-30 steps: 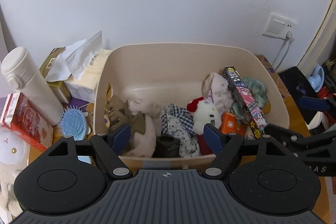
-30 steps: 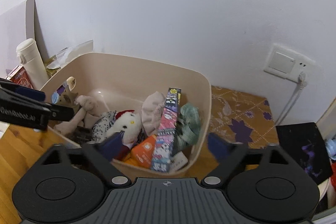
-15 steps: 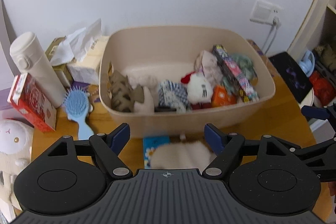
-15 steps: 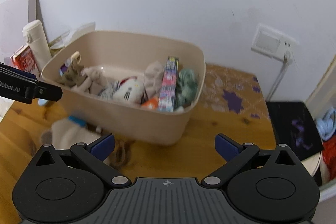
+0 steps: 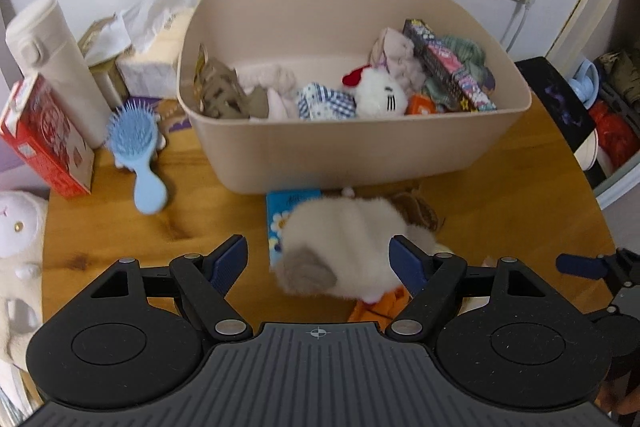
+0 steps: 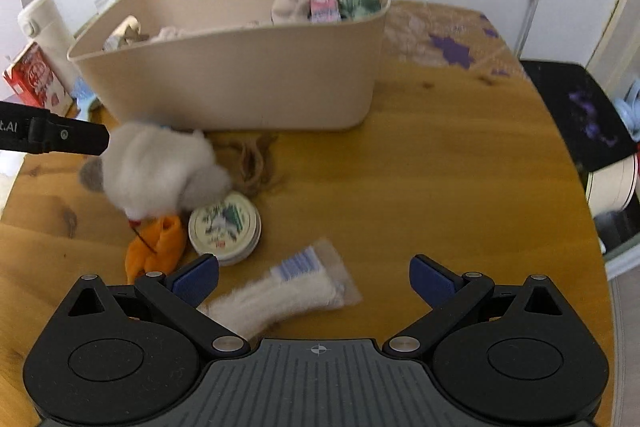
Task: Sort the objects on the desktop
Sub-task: 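Withdraw both tools toward the white plush toy and plastic-wrapped packet, then grasp the white plush toy with the left tool while the right tool grasps the wrapped packet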
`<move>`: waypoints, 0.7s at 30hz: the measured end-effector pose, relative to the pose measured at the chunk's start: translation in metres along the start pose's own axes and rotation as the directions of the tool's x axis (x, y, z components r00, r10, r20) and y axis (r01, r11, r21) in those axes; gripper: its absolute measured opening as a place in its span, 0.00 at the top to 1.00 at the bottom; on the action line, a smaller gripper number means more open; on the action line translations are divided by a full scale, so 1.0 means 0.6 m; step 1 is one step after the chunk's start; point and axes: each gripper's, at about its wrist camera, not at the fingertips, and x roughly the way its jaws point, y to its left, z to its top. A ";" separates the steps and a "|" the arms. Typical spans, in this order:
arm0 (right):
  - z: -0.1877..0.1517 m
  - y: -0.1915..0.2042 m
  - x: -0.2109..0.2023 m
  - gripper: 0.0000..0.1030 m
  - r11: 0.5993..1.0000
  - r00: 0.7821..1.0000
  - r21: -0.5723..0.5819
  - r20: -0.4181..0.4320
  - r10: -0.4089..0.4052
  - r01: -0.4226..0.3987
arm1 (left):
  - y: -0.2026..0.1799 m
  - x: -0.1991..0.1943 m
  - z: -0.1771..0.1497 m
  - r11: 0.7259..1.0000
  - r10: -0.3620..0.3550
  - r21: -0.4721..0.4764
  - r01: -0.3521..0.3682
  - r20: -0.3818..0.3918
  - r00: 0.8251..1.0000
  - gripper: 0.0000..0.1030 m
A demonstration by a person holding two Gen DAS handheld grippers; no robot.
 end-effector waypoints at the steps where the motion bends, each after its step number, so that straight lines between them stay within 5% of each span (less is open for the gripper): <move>1: -0.002 0.001 0.003 0.00 1.000 1.000 0.007 -0.009 0.002 -0.002 | 0.000 0.003 -0.003 1.000 -0.001 0.001 0.001 -0.006 1.000 0.23; 10: -0.007 0.016 0.029 0.00 0.999 0.998 0.048 -0.064 0.027 -0.024 | -0.003 0.022 -0.009 1.000 -0.012 -0.009 0.012 -0.026 1.000 0.23; 21: -0.010 0.036 0.063 0.21 1.000 0.994 0.017 -0.106 0.015 -0.013 | -0.003 0.063 0.004 0.999 -0.021 -0.029 0.020 -0.046 0.999 0.23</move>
